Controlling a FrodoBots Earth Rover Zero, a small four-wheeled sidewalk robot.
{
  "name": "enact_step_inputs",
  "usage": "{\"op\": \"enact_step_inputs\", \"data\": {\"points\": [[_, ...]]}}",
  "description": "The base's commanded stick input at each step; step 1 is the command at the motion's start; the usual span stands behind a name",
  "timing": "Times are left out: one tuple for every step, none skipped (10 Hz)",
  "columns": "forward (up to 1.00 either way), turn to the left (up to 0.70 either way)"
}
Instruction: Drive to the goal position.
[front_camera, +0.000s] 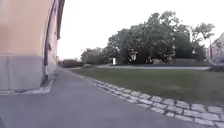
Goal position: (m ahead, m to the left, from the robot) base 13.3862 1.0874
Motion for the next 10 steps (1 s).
{"op": "enact_step_inputs", "data": {"points": [[0.50, 0.00], [0.50, 0.00], [0.50, 0.00], [0.50, 0.00], [0.50, 0.00], [0.50, 0.00], [0.50, 0.00], [0.50, 0.00], [0.50, 0.02], [0.50, 0.50]]}}
